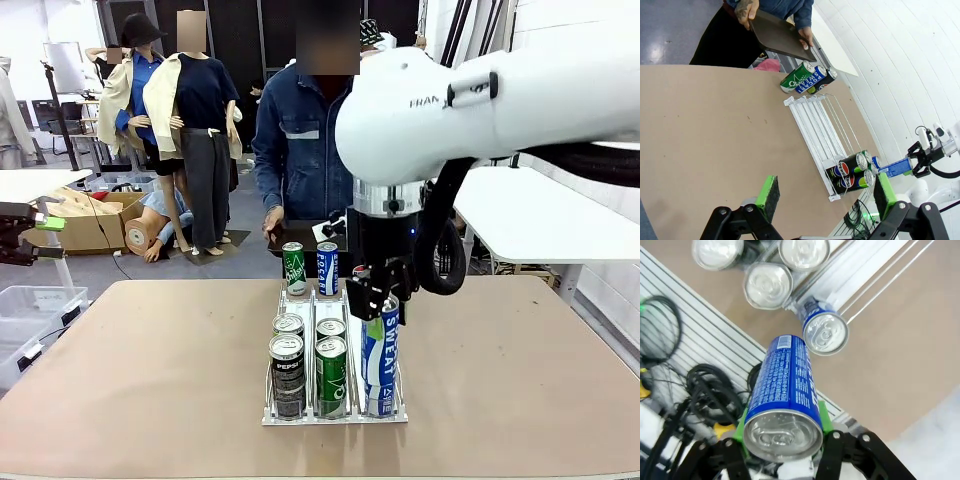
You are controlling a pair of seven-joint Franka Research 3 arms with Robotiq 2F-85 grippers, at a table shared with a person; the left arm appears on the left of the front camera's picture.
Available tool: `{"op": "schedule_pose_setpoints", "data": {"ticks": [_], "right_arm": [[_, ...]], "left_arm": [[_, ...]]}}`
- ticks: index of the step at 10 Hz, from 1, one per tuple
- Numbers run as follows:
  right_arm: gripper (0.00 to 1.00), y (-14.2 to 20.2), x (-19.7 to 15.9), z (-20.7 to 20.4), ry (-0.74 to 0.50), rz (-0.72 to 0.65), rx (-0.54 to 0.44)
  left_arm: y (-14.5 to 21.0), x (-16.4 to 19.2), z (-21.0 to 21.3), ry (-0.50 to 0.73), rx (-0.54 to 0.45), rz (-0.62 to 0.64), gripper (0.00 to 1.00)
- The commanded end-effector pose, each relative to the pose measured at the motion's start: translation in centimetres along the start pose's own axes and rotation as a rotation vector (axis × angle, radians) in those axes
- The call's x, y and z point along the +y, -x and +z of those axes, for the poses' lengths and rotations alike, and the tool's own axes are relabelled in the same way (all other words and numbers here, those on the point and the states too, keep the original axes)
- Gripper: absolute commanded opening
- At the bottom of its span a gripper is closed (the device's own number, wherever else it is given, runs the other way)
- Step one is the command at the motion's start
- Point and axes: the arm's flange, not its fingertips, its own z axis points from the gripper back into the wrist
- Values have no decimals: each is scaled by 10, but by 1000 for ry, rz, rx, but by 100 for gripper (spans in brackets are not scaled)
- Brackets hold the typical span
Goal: Retrieve and hand over the desired beverage to the person.
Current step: Pick up a can of the same type that the person held from the Automatic Can Dispenser.
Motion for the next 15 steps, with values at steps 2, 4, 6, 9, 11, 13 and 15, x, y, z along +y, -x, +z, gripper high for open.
{"op": "schedule_pose_setpoints", "data": {"ticks": [2, 4, 6, 9, 11, 13, 15], "right_arm": [[0, -1, 20, 37, 53, -17, 10], [0, 1, 32, 56, 66, -3, -1], [0, 3, 30, 75, 77, -15, 7], [0, 16, -13, 102, 80, -75, 6], [0, 36, -57, 125, 83, -100, -6], [0, 59, -98, 142, 36, -118, -40], [0, 82, -142, 149, 0, -145, -60]], "left_arm": [[0, -1, 2, -6, 3, 0, 100], [0, -1, 2, -6, 3, 0, 100], [0, -1, 2, -6, 3, 0, 100], [0, -1, 2, -6, 3, 0, 100], [0, -1, 2, -6, 3, 0, 100], [0, -1, 2, -6, 3, 0, 100], [0, -1, 2, -6, 3, 0, 100]]}}
